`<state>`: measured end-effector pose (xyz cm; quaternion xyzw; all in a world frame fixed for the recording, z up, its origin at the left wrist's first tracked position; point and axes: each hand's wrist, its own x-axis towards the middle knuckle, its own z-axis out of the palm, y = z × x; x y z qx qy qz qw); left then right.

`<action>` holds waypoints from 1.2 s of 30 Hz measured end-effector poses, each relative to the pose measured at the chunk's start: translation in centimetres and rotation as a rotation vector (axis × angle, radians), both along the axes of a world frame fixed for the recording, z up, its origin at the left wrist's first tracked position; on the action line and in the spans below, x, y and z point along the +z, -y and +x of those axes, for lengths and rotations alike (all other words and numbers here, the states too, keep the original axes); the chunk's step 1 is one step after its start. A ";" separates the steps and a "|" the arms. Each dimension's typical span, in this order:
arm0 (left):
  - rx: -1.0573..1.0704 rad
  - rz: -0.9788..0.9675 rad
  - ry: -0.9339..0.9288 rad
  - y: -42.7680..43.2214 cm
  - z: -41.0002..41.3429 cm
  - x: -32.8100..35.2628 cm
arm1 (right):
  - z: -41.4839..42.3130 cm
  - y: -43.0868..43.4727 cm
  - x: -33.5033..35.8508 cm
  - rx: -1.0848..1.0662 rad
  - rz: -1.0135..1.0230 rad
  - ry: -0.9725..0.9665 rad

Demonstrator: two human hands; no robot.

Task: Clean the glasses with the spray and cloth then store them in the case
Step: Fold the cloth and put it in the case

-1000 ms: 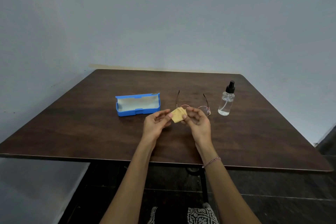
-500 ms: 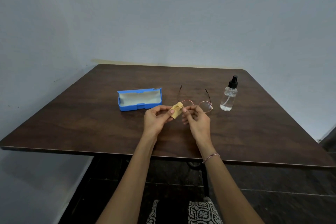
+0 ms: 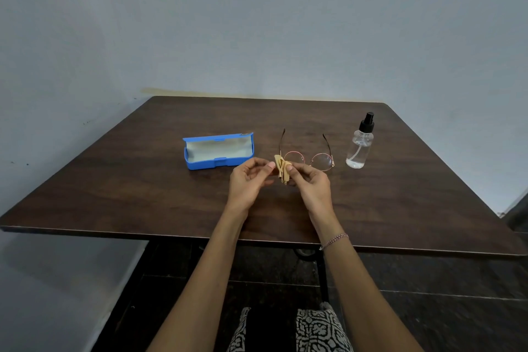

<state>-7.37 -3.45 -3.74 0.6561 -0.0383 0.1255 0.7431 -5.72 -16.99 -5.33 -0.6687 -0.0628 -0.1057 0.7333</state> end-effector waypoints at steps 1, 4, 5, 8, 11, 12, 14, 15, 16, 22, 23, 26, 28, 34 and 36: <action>0.004 -0.003 -0.001 0.0 0.0 0.0 | 0.0 0.1 0.0 0.004 -0.012 -0.001; 0.040 -0.001 0.009 -0.1 0.2 -0.2 | 0.1 0.1 -0.1 0.012 0.000 -0.014; 0.060 0.014 0.012 -0.2 0.3 -0.3 | 0.0 0.1 -0.1 0.011 0.017 -0.018; 0.110 0.084 0.032 -0.3 0.6 -0.7 | 0.0 -0.1 0.0 0.002 0.060 -0.028; 0.118 0.109 0.026 -0.4 0.7 -0.9 | -0.2 -0.1 0.3 0.021 0.093 -0.027; 0.123 0.122 0.007 -0.4 0.7 -0.9 | -0.2 -0.1 0.4 0.030 0.105 -0.029; 0.115 0.124 -0.037 -0.3 0.7 -0.8 | -0.3 0.0 0.5 0.039 0.132 -0.039; 0.106 0.102 -0.063 -0.3 0.7 -0.7 | -0.4 0.0 0.6 0.038 0.145 -0.042; 0.096 0.060 -0.089 -0.2 0.6 -0.6 | -0.5 0.1 0.7 0.036 0.158 -0.044; 0.017 -0.048 -0.162 -0.1 0.1 0.1 | -0.9 0.2 1.6 -0.004 0.274 -0.049; 0.025 -0.016 -0.168 -0.1 0.1 0.1 | -0.9 0.2 1.7 -0.010 0.287 -0.054; 0.083 -0.033 -0.208 -0.6 -0.1 0.1 | -1.2 0.3 2.0 -0.034 0.301 -0.065; 0.126 -0.094 -0.251 -1.7 -0.4 0.2 | -1.4 0.3 2.0 -0.045 0.282 -0.069; 0.185 -0.166 -0.304 -5.8 -1.5 0.9 | -1.5 -1.2 2.0 -0.041 0.217 -0.081; 0.229 -0.182 -0.282 -7.0 -1.6 1.4 | -1.1 -1.9 2.3 -0.026 0.195 -0.114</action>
